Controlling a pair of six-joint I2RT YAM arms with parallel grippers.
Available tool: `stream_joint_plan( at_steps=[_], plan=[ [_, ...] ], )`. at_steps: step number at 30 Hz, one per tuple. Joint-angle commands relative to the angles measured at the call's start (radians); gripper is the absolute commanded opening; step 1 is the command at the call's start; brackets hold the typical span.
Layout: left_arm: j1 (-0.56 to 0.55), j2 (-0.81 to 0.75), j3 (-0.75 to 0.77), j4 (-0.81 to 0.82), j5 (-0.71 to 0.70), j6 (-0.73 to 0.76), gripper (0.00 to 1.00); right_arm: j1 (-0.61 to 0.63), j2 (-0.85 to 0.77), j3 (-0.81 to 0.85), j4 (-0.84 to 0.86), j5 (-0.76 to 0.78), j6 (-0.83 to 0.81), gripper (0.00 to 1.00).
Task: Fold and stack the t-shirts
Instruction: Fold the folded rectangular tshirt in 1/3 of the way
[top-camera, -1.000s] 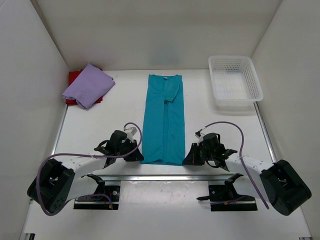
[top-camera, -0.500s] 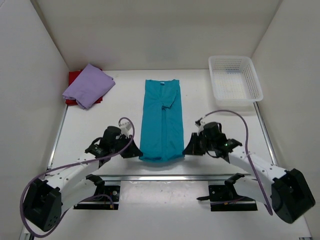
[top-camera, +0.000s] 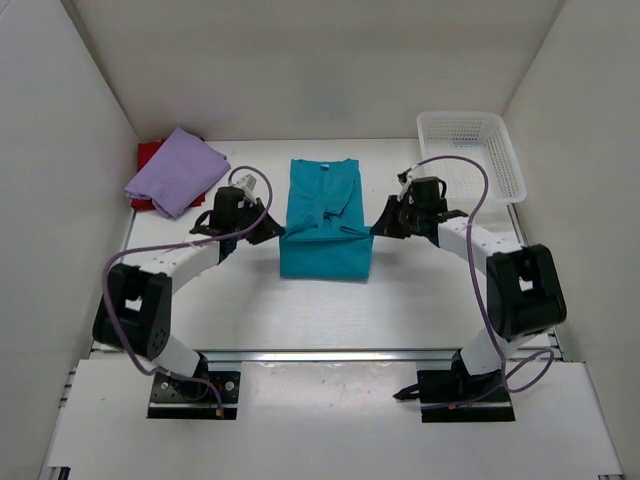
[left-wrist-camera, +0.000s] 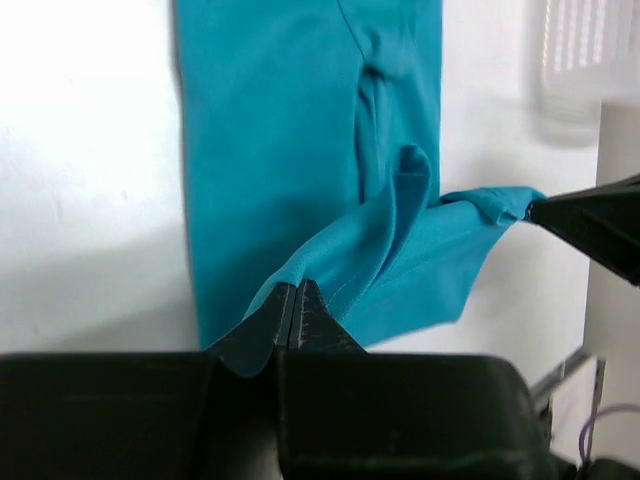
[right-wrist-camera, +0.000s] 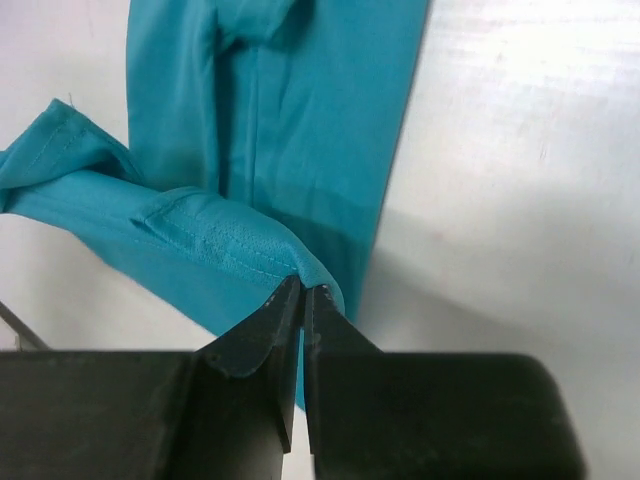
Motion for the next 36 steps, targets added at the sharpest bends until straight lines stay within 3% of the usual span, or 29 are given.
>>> stream_joint_plan(
  at_steps=[1, 9, 12, 13, 14, 17, 20, 21, 23, 24, 25, 26, 28, 33, 36],
  plan=[
    [0.024, 0.089, 0.09, 0.06, -0.056, -0.01, 0.0, -0.036, 0.099, 0.131, 0.057, -0.029, -0.033, 0.0],
    [0.03, 0.316, 0.219, 0.089, -0.036, -0.015, 0.01, -0.053, 0.328, 0.309, 0.045, -0.057, -0.062, 0.0],
    [0.04, 0.37, 0.241, 0.097, -0.016, -0.036, 0.07, -0.067, 0.373, 0.32, 0.06, -0.077, -0.053, 0.0],
    [0.046, 0.367, 0.235, 0.119, 0.003, -0.056, 0.14, -0.068, 0.374, 0.322, 0.063, -0.083, -0.049, 0.01],
    [0.047, 0.349, 0.207, 0.167, 0.022, -0.068, 0.25, -0.07, 0.368, 0.32, 0.074, -0.077, -0.045, 0.05],
    [0.05, 0.231, 0.137, 0.251, 0.008, -0.108, 0.45, -0.068, 0.327, 0.302, 0.082, -0.066, -0.041, 0.15],
    [0.029, 0.102, 0.081, 0.261, -0.064, -0.117, 0.49, -0.059, 0.241, 0.274, 0.088, -0.02, -0.036, 0.33],
    [0.023, 0.052, 0.051, 0.264, -0.076, -0.117, 0.5, -0.057, 0.212, 0.26, 0.089, -0.005, -0.038, 0.44],
    [0.008, -0.022, -0.013, 0.284, -0.114, -0.134, 0.47, -0.048, 0.163, 0.242, 0.079, 0.021, -0.041, 0.51],
    [-0.011, -0.065, -0.07, 0.314, -0.134, -0.128, 0.46, -0.036, 0.134, 0.225, 0.08, 0.047, -0.042, 0.47],
    [-0.043, -0.079, -0.122, 0.333, -0.142, -0.137, 0.44, -0.013, 0.109, 0.205, 0.091, 0.055, -0.047, 0.31],
    [-0.057, -0.075, -0.141, 0.341, -0.142, -0.14, 0.44, -0.001, 0.1, 0.193, 0.103, 0.055, -0.048, 0.24],
    [-0.101, -0.044, -0.191, 0.389, -0.141, -0.142, 0.43, 0.065, 0.106, 0.165, 0.135, 0.046, -0.048, 0.0],
    [-0.094, 0.126, -0.166, 0.405, -0.059, -0.137, 0.36, 0.179, 0.216, 0.243, 0.112, 0.049, -0.07, 0.0],
    [-0.103, 0.146, -0.187, 0.414, -0.091, -0.13, 0.35, 0.234, 0.299, 0.294, 0.117, 0.029, -0.075, 0.0]
  ],
)
